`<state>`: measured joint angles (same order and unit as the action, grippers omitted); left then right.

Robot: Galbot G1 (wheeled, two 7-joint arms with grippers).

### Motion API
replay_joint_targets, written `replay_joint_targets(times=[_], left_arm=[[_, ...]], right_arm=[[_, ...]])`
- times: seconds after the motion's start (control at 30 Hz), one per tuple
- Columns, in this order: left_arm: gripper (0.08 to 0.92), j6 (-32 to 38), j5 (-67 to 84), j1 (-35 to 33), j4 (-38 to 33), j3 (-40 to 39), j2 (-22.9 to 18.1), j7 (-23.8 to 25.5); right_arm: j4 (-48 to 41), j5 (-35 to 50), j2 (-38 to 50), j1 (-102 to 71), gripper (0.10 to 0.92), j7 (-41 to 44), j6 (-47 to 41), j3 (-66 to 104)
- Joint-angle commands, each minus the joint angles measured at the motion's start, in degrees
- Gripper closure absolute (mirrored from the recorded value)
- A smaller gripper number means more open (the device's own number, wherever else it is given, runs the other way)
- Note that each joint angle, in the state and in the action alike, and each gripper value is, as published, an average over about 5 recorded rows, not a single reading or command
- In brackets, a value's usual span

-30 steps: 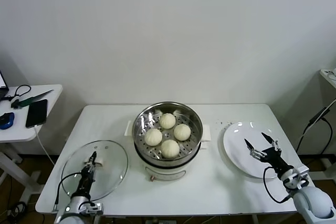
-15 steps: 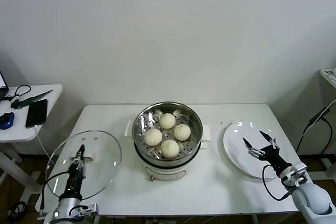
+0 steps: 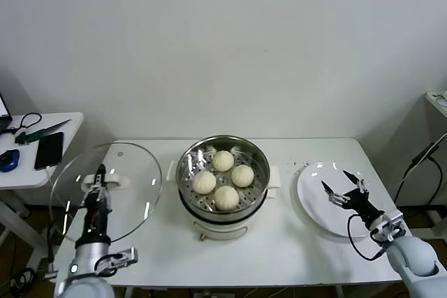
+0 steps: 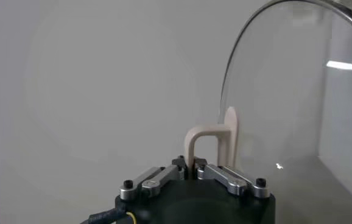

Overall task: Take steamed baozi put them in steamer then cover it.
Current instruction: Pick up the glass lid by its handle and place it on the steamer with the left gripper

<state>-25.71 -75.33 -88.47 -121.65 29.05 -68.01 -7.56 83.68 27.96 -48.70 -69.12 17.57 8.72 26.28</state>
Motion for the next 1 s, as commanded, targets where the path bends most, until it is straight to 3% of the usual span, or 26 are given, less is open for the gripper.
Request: replay_joint_targets(times=[0.03,0.17,0.37,0.53,0.7,0.83,1.0], left_arm=[[0.851,-18.13,-2.49,15.86,-4.48,-21.67,8.84,16.06],[0.851,-19.03,-7.78,21.45,-3.16,-26.59,5.76,23.96],[0.851,-19.29,-13.93,28.10,1.45,-32.57,-1.28,28.00],[0.851,-19.29,-16.29,32.04,6.28,-36.35,-7.48,28.27],[0.851,-19.29,-16.02,33.45,11.44,-38.39,-11.93,25.21],[0.851,-19.29,-14.90,34.22,14.87,-39.91,-14.27,22.81],[0.851,-19.29,-15.75,35.21,17.96,-41.30,-16.36,23.45]], right_arm=[[-1.88,-1.34,-0.09,2.72,0.203,-0.05,-0.15,-1.34],[-2.77,-1.86,-0.41,3.24,0.203,0.03,-0.10,-1.29],[-3.37,-2.30,-0.57,3.60,0.203,0.13,-0.01,-1.16],[-3.68,-2.34,-0.36,3.46,0.203,0.24,0.21,-0.78],[-3.96,-2.43,-0.24,2.70,0.203,0.61,0.65,-0.08],[-4.19,-2.77,-0.30,2.23,0.203,0.93,1.00,0.33],[-4.33,-3.16,-0.38,1.89,0.203,1.04,1.21,0.64]])
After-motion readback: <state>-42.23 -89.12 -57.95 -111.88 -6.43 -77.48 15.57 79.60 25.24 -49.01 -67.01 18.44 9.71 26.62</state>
